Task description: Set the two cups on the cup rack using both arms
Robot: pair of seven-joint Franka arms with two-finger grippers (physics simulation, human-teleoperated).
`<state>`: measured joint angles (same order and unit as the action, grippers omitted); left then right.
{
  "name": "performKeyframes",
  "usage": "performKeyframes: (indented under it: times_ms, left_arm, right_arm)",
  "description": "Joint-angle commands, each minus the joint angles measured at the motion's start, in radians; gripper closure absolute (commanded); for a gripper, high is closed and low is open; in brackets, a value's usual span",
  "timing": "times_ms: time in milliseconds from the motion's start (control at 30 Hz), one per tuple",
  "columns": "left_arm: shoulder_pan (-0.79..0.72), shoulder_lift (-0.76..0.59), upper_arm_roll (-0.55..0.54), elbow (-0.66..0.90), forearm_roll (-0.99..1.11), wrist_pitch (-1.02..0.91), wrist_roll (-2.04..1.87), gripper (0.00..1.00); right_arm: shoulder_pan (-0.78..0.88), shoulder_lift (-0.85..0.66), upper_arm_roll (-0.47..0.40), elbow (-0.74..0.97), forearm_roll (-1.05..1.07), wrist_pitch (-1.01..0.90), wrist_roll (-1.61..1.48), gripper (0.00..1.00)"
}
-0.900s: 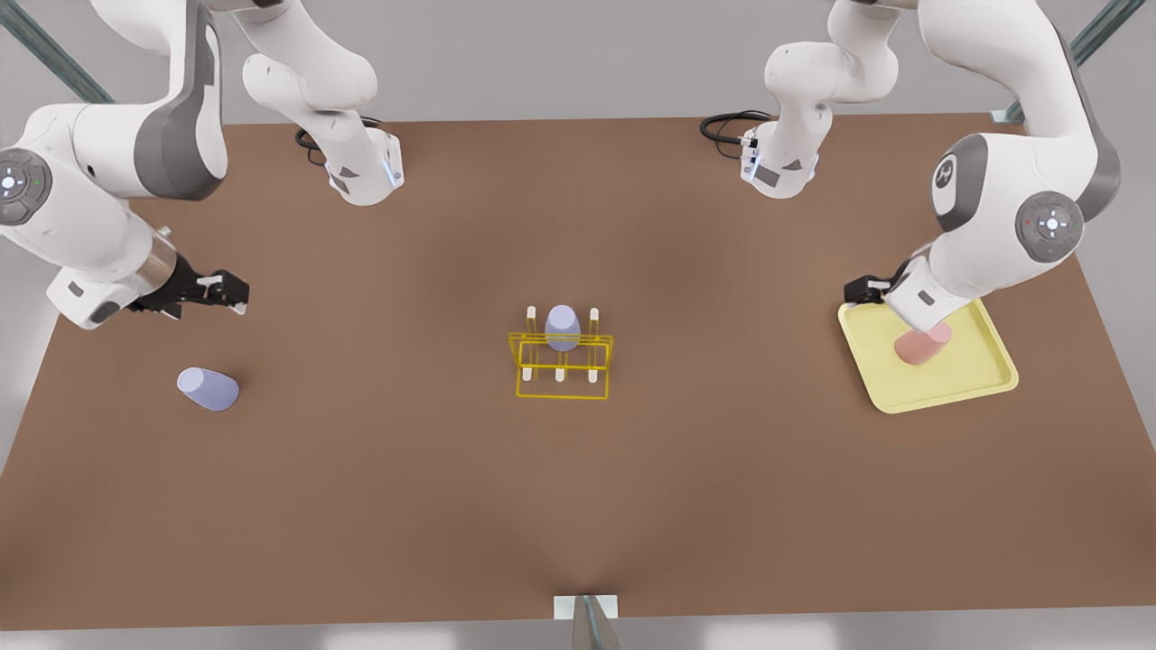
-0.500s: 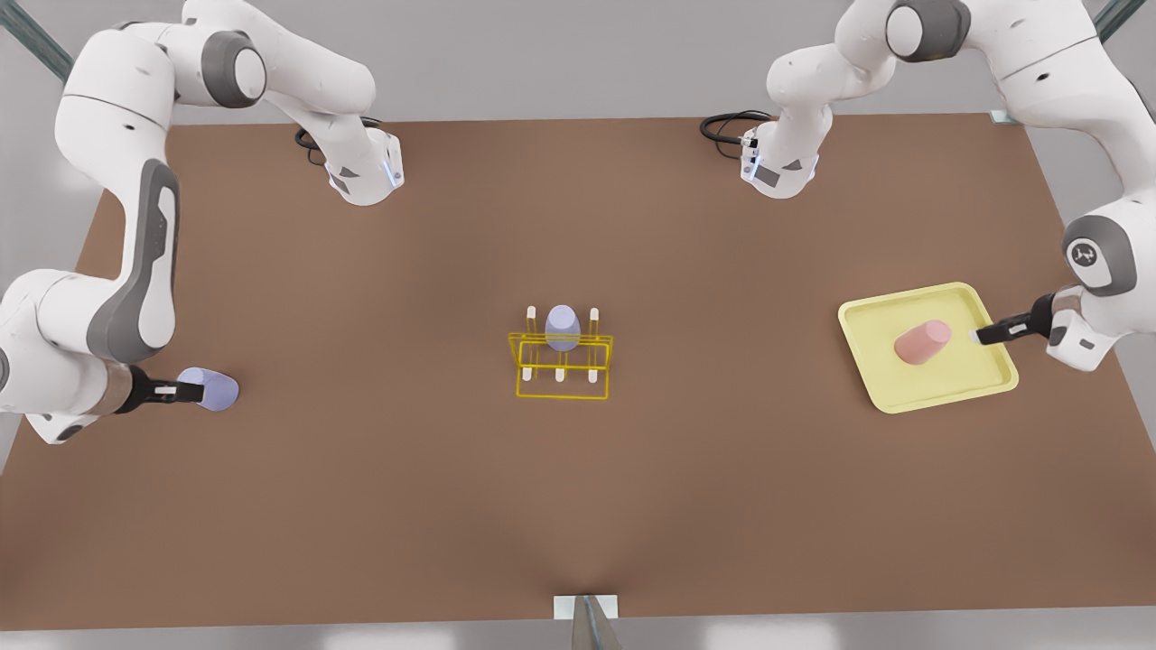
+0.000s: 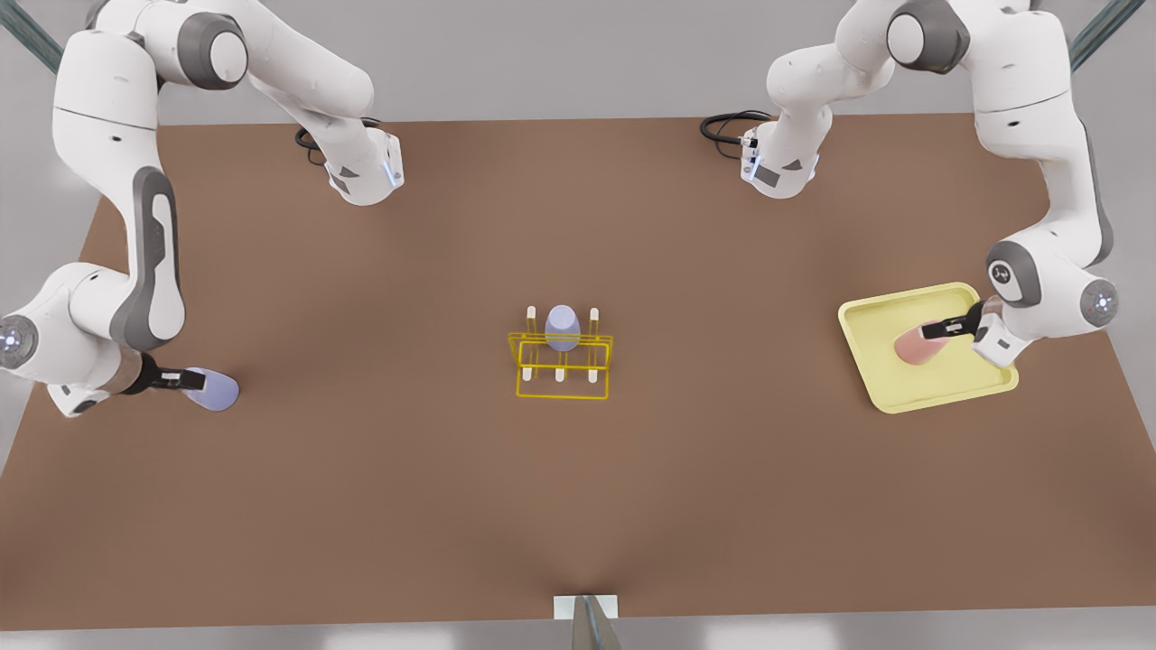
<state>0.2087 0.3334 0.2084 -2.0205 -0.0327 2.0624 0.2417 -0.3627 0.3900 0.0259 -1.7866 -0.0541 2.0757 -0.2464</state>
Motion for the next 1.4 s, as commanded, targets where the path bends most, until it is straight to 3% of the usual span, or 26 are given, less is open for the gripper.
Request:
performKeyframes:
  times_ms: [0, 467, 1233, 1333, 1367]
  left_arm:
    - [0.000, 0.003, 0.000, -0.021, 0.002, 0.136, 0.082, 0.00]
    - [-0.009, 0.124, 0.000, -0.021, 0.000, 0.234, 0.076, 0.00]
    - [-0.009, 0.108, 0.012, -0.057, 0.002, 0.191, 0.060, 0.00]
    - [-0.015, 0.110, 0.011, -0.053, 0.002, 0.193, 0.060, 0.00]
    - [-0.017, 0.111, 0.012, -0.053, 0.002, 0.193, 0.060, 0.14]
  right_arm:
    - [-0.002, -0.014, -0.004, -0.039, -0.006, 0.158, -0.071, 0.00]
    - [-0.022, 0.059, -0.044, -0.159, -0.036, 0.308, -0.059, 0.00]
    - [-0.041, 0.127, -0.041, -0.186, -0.027, 0.359, -0.060, 0.00]
    - [-0.041, 0.128, -0.041, -0.185, -0.027, 0.357, -0.060, 0.11]
    - [-0.041, 0.127, -0.041, -0.183, -0.027, 0.357, -0.060, 0.13]
